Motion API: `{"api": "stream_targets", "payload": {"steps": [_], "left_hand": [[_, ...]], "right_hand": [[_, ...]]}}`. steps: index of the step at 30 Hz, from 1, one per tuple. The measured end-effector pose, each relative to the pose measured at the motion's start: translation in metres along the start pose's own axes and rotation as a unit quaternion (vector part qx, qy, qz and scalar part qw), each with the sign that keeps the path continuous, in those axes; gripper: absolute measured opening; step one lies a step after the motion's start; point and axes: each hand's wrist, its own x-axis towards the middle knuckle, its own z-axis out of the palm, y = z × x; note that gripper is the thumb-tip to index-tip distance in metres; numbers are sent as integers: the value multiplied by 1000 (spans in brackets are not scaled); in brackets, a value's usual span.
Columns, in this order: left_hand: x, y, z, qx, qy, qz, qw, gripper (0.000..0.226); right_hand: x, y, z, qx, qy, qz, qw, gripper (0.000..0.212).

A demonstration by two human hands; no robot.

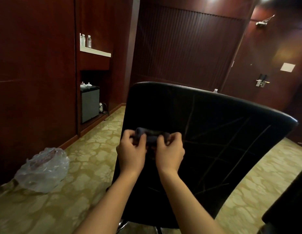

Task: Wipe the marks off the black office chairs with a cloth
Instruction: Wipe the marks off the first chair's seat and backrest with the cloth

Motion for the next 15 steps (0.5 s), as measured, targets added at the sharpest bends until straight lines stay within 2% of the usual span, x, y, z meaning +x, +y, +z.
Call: {"api": "stream_targets", "payload": {"steps": [2,4,7,10,12,15], "left_hand": [[-2,3,-3,-26,-1,-39,999,17],[2,25,-3,-74,10,-45,996,15],[12,77,-1,-141,-11,19,990,13],[25,118,0,-141,-43,80,986,9],[30,122,4,-129,-51,88,986,10],[29,90,13,-92,-30,69,993,12]], "right_hand": [[0,-3,-1,12,-3,4,1000,17],[4,-22,-5,43,19,-27,999,15],[17,-68,-21,84,77,-137,984,18],[31,-102,-46,80,69,-221,970,21],[39,-99,-47,65,61,-225,970,20],[38,-64,-30,40,83,-207,974,19]]}}
